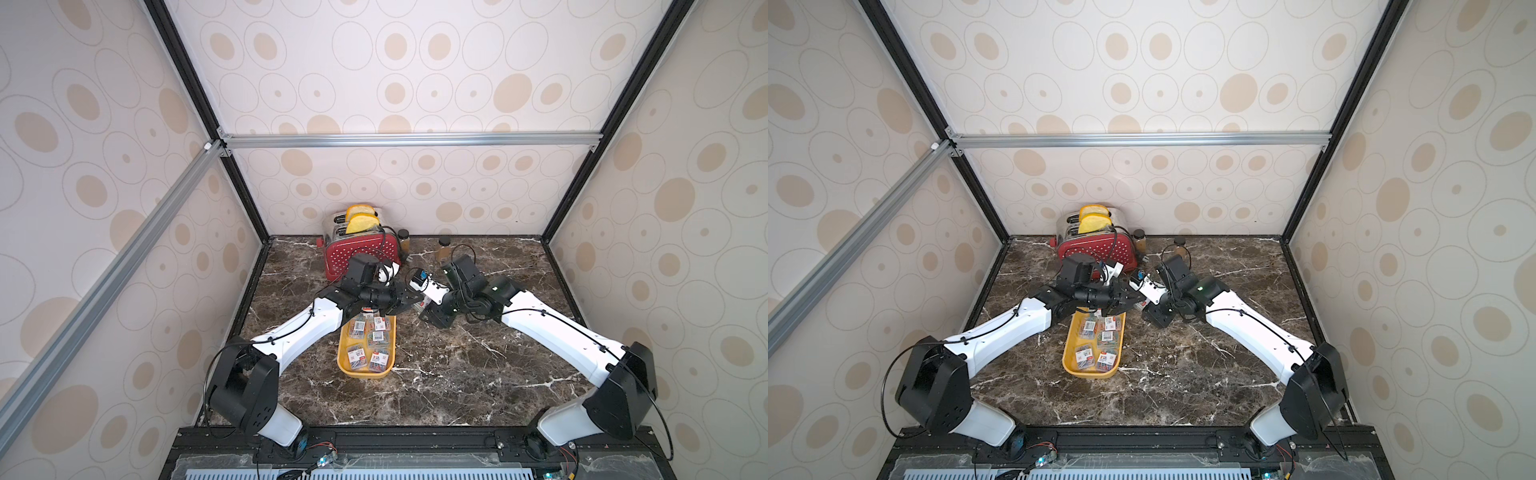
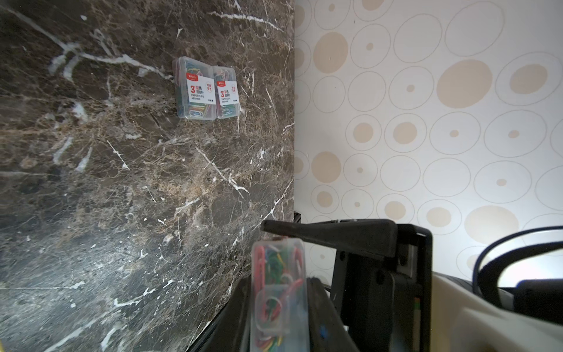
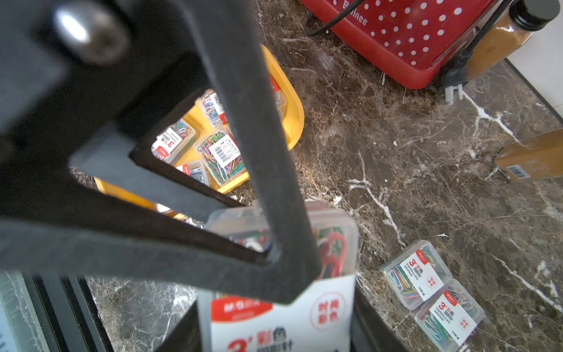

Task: Take the paper clips out of the storage box
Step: Pick up the boxed paper clips from the storage box.

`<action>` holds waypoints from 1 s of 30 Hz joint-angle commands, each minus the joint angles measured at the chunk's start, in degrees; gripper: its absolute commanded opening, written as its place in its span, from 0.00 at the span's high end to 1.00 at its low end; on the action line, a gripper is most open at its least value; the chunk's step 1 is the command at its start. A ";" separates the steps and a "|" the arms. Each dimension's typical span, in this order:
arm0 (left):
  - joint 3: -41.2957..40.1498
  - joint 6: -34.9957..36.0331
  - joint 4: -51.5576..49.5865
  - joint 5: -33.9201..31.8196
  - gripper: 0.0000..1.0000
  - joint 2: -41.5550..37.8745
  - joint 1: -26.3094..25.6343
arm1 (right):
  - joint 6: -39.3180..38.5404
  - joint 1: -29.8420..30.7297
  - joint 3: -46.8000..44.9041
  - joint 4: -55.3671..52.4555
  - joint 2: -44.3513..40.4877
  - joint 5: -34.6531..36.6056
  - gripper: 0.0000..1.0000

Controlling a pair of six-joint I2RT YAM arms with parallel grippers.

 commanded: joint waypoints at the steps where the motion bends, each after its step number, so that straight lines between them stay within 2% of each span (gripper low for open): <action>1: 3.39 12.86 -6.26 2.17 0.81 1.25 -0.59 | 2.38 -0.15 3.54 -2.31 -2.78 -2.91 0.36; 3: 4.90 16.31 -8.68 3.36 0.81 2.00 -0.47 | 2.77 -0.74 4.20 -4.10 -5.08 -4.04 0.27; 9: 7.31 24.18 -14.21 4.67 0.83 2.41 -0.46 | 5.36 -4.90 3.34 -6.18 -12.83 -9.92 0.14; 16: 7.87 28.09 -15.35 7.04 0.84 2.46 -0.38 | 5.25 -5.39 -0.76 -6.71 -14.59 -10.47 0.15; 22: 8.99 29.63 -15.68 9.51 0.85 3.48 -0.42 | 6.32 -5.20 -6.78 -0.60 -15.00 -12.17 0.15; 30: 10.41 29.56 -15.47 11.04 0.86 5.55 -0.60 | 7.81 -1.72 -9.34 3.92 -14.00 -7.08 0.15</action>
